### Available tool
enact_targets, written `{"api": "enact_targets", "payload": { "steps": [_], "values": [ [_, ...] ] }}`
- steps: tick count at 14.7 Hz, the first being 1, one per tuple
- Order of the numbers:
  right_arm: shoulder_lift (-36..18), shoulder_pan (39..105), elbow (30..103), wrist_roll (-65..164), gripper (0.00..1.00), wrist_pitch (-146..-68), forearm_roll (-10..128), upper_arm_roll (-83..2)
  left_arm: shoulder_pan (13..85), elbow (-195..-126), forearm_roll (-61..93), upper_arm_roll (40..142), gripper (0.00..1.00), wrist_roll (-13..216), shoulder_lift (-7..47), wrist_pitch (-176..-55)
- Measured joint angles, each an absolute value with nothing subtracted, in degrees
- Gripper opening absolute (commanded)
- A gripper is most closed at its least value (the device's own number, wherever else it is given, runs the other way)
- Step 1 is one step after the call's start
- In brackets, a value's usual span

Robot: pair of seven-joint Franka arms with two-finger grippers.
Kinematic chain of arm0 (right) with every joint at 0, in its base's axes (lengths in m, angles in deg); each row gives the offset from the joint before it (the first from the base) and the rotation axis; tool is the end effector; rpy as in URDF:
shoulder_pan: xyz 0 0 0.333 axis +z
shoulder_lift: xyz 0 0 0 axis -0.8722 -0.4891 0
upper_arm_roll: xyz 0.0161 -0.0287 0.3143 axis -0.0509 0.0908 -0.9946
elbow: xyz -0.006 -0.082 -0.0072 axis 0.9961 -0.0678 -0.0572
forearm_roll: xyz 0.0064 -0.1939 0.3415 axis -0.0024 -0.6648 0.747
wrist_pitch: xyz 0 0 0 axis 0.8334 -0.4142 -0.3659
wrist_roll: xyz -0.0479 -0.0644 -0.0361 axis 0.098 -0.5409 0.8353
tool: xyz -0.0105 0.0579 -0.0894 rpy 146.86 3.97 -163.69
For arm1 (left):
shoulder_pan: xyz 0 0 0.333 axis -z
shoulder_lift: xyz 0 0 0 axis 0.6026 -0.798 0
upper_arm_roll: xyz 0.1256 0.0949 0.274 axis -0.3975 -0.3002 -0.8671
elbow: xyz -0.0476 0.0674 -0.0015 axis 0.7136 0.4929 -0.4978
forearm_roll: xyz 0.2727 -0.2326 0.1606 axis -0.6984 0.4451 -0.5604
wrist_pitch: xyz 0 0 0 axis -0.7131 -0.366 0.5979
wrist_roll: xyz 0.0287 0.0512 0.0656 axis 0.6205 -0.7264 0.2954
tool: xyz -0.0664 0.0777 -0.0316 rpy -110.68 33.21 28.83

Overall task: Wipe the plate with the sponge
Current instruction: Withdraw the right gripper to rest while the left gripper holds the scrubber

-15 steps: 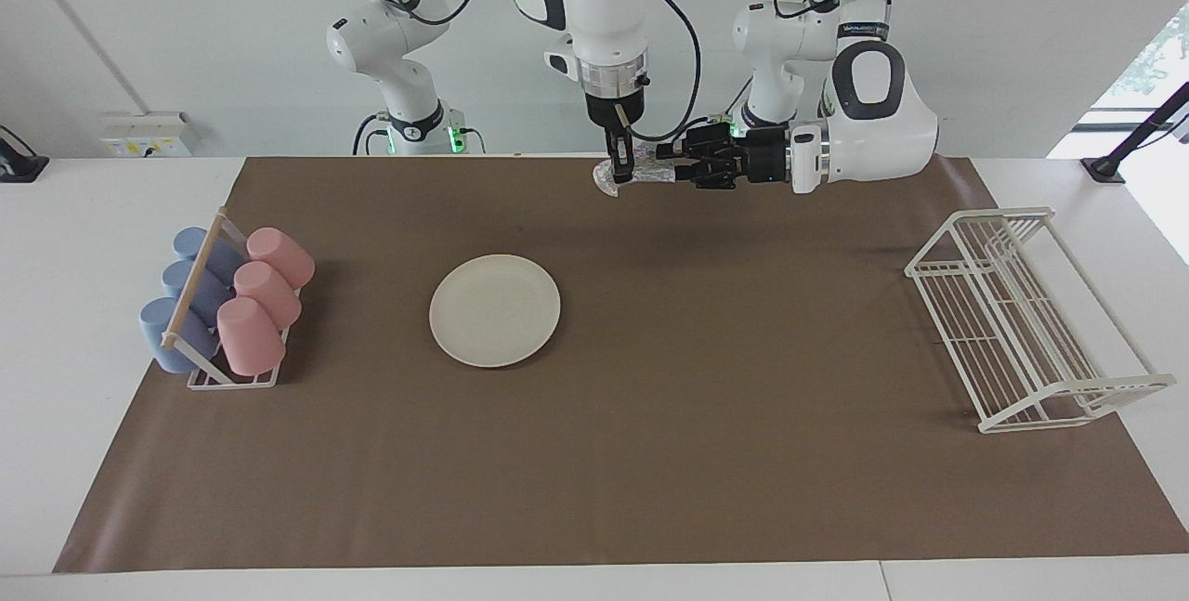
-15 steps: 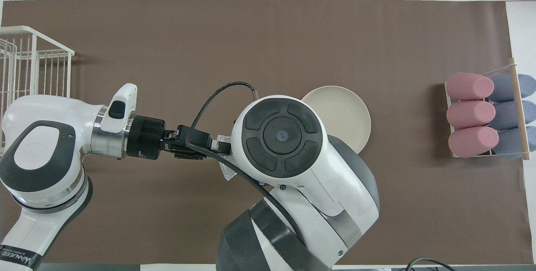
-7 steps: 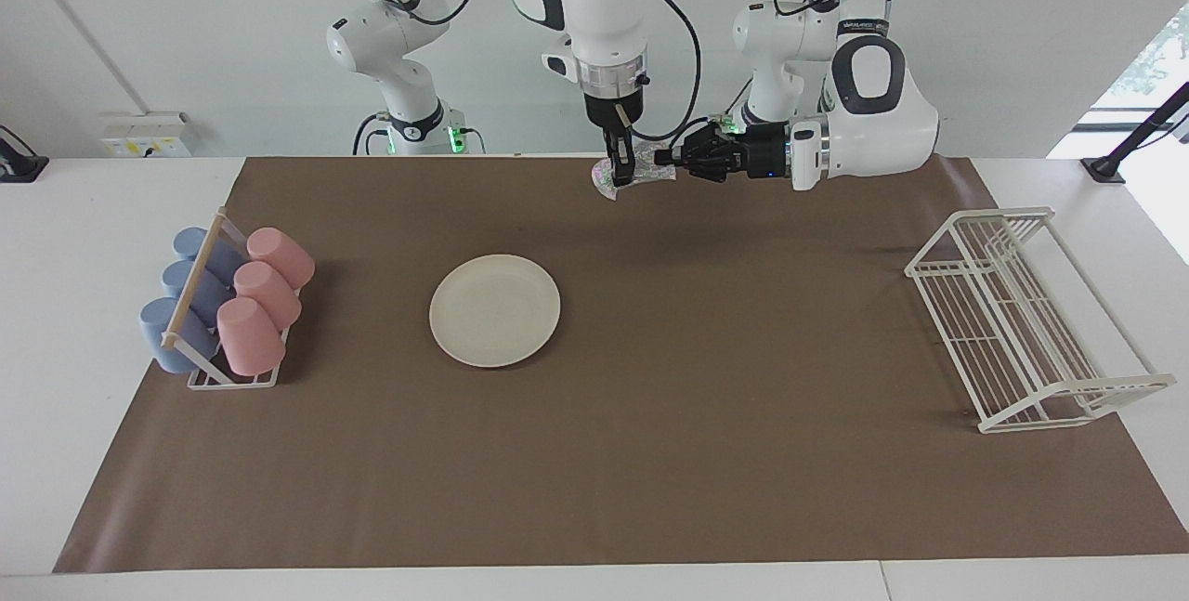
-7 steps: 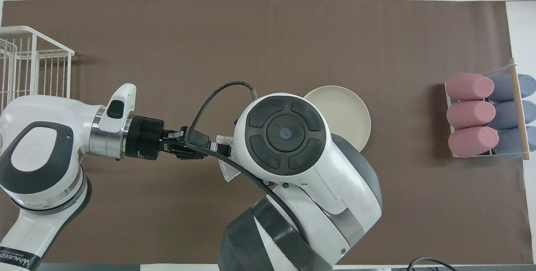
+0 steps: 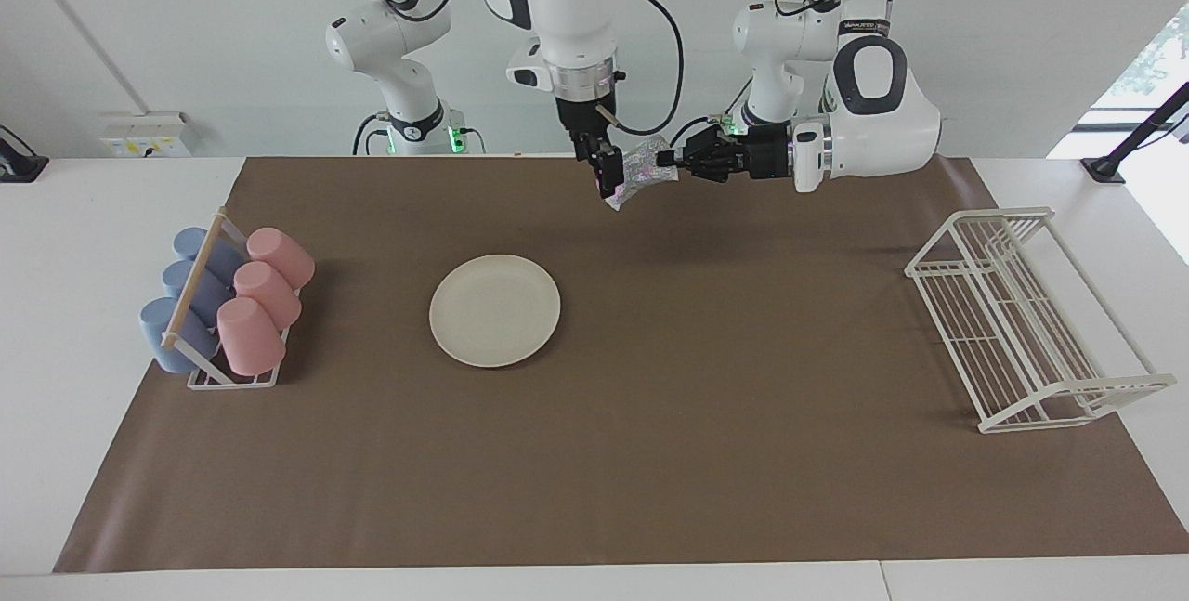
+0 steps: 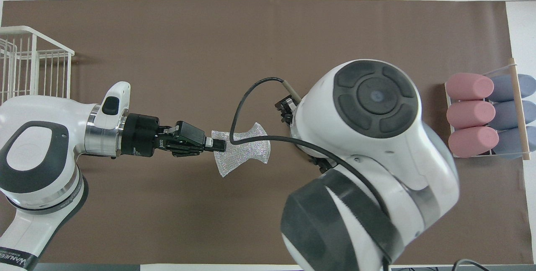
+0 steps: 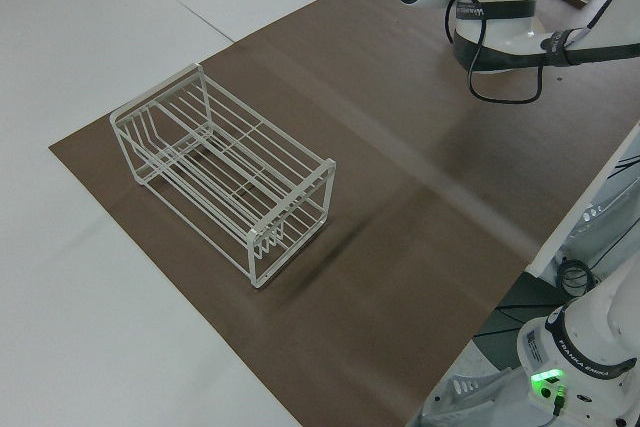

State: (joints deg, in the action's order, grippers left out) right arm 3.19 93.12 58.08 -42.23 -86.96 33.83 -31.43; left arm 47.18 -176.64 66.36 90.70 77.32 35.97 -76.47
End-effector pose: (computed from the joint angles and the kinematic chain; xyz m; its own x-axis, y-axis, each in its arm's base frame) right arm 0.4927 0.3010 0.5701 0.5934 -0.7998 -0.0906 -0.8036 -0.5951 -0.0100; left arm 0.4697 -0.1993 0.4665 0.9436 -0.0970 -0.3165 0.2670 -0.3420 0.9009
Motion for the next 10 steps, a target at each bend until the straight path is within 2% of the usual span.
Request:
{"api": "enact_targets", "payload": {
  "steps": [3, 7, 10],
  "values": [
    [5.9, 86.7, 60.2, -24.5, 1.00, -82.7, 33.8, -31.2, 47.1, -176.6, 59.2, 90.4, 0.00, 79.5, 36.0, -80.3],
    [6.5, 75.3, 60.7, 4.2, 1.00, -81.0, 33.7, -31.0, 47.2, -176.0, 50.2, 90.8, 0.00, 84.1, 35.9, -85.6],
    [6.7, 70.1, 60.8, 20.1, 1.00, -78.7, 33.7, -31.0, 48.4, -174.0, 37.2, 91.1, 0.00, 92.6, 35.7, -88.8]
  ]
}}
